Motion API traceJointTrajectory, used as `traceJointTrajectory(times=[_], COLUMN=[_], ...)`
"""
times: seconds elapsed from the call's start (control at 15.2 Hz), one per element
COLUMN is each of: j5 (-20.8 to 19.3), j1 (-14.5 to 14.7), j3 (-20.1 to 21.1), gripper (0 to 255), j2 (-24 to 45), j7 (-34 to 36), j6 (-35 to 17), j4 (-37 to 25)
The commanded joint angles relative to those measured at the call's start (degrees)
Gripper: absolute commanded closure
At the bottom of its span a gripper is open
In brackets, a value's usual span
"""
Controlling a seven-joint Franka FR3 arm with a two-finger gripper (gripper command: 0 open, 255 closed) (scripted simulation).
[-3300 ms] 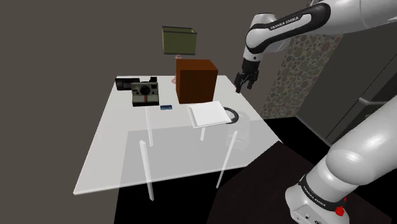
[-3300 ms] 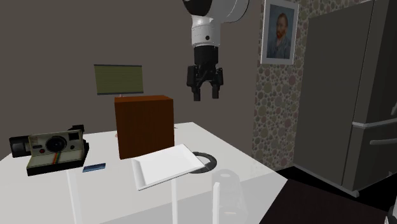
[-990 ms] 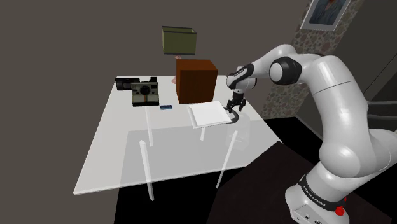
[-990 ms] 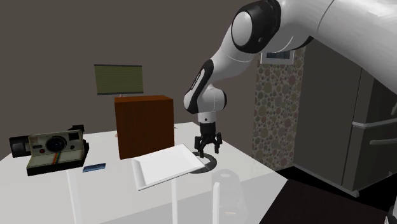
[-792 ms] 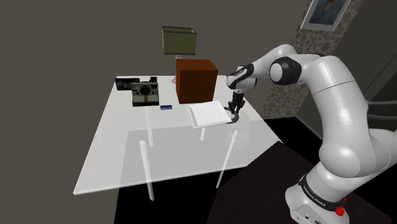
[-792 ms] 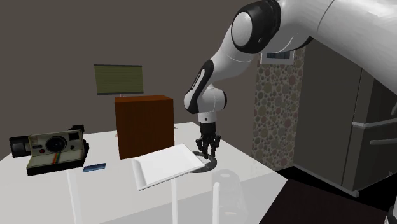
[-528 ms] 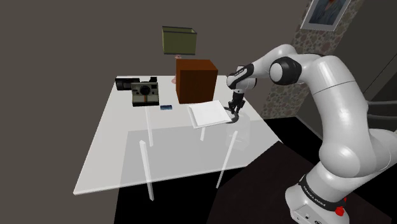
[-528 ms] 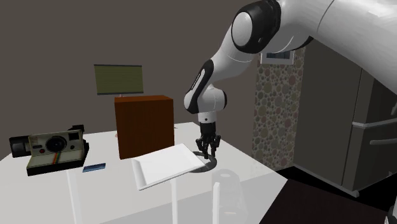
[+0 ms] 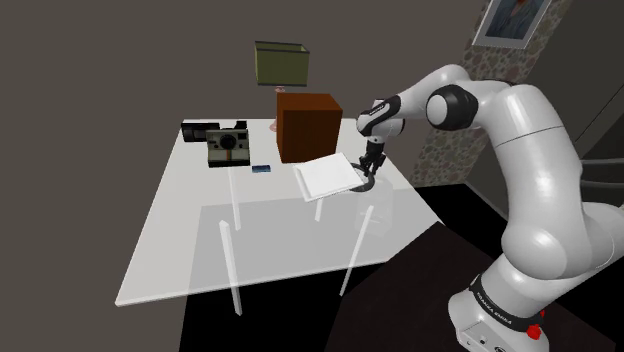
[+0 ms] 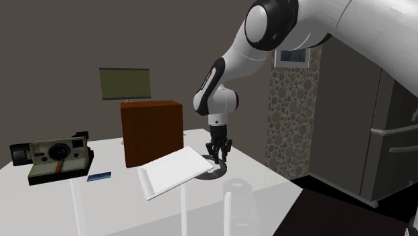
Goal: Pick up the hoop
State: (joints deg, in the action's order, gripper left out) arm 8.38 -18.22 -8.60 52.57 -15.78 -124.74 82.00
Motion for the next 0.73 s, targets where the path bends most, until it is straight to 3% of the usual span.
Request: traceJointTrajectory(times=[0.0, 0.66], j5=[-0.12, -0.7], j1=[0.08, 0.47], j3=[-0.14, -0.68], gripper=[255, 255], j2=[-1.31, -6.29], j7=[0.01, 0.24], j6=[0.82, 4.63], j4=[0.48, 1.65])
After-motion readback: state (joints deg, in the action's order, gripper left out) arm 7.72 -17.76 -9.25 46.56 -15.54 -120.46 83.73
